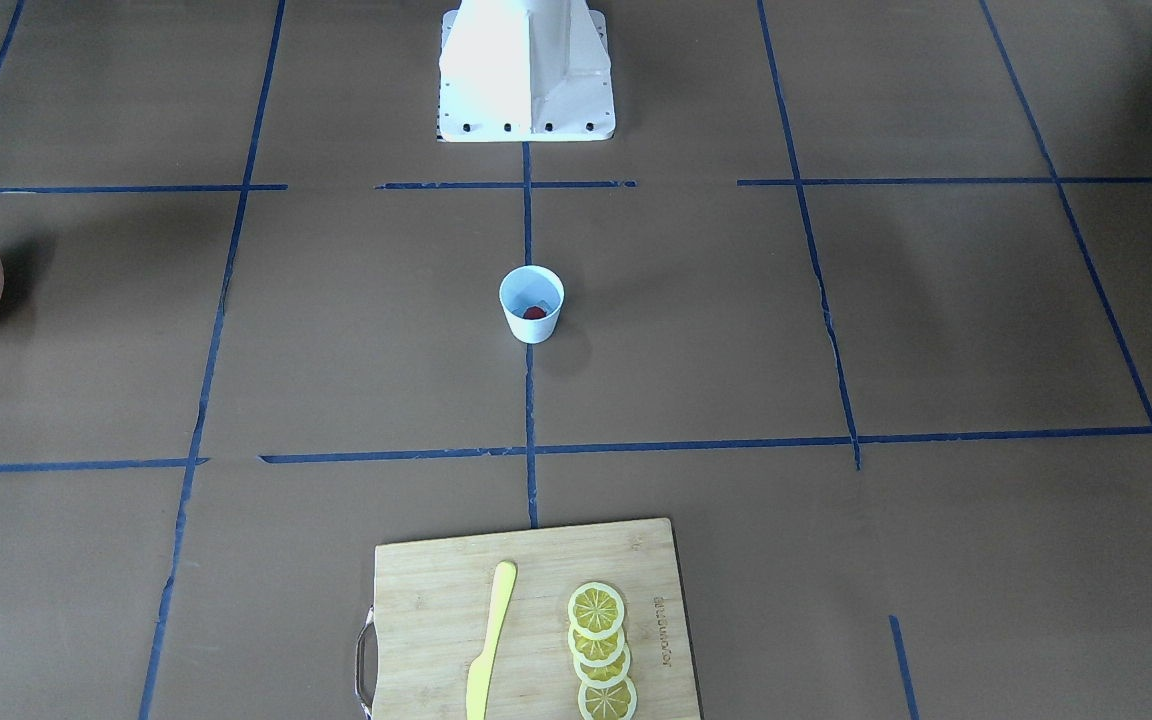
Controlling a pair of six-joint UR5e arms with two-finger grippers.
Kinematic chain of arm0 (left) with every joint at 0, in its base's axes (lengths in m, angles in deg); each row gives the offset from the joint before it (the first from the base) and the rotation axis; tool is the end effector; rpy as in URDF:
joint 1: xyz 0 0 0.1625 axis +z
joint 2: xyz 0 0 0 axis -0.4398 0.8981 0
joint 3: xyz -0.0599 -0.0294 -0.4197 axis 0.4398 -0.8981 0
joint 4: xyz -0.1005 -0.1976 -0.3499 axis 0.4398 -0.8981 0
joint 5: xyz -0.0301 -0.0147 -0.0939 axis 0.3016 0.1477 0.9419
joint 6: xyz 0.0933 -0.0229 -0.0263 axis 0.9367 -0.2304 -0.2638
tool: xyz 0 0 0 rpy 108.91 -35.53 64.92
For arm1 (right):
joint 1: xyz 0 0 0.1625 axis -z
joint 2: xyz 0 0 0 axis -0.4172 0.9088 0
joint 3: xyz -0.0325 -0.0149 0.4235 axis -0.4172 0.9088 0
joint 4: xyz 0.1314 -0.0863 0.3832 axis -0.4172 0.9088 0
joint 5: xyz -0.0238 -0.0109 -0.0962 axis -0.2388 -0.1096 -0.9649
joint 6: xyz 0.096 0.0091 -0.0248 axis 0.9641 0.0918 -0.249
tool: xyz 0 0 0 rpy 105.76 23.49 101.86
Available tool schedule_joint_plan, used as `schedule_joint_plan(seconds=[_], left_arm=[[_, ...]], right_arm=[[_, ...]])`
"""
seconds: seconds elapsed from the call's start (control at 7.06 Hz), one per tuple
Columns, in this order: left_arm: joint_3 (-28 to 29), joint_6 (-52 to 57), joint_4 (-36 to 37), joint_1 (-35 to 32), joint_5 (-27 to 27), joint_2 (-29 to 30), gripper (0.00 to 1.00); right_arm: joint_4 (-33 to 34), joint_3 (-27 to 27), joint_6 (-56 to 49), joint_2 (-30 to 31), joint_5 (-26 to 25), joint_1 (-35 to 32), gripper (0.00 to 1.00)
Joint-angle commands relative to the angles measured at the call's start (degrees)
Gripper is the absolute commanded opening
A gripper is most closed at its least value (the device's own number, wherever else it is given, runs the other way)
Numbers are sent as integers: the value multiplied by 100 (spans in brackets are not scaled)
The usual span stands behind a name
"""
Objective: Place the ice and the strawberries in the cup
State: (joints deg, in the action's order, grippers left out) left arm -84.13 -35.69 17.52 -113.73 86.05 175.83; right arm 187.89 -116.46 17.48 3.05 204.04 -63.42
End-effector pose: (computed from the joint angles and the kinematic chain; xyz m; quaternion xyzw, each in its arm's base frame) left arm -0.0388 -0.5030 0.5524 -0.0227 0.4086 0.1004 0.9069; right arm 0.0490 -0.5000 0.5843 0.0022 -0.3635 -0.0317 0.9311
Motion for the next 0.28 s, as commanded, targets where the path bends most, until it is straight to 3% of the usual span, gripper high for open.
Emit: schedule_joint_plan(seconds=[0.0,0.14], left_arm=[[-106,0,3,1,0,-3,100],[-124,0,3,1,0,6,100]], right_arm=[[-3,-30,-16,-7,-9,1,100],[-3,-30,-16,-7,-9,1,100]])
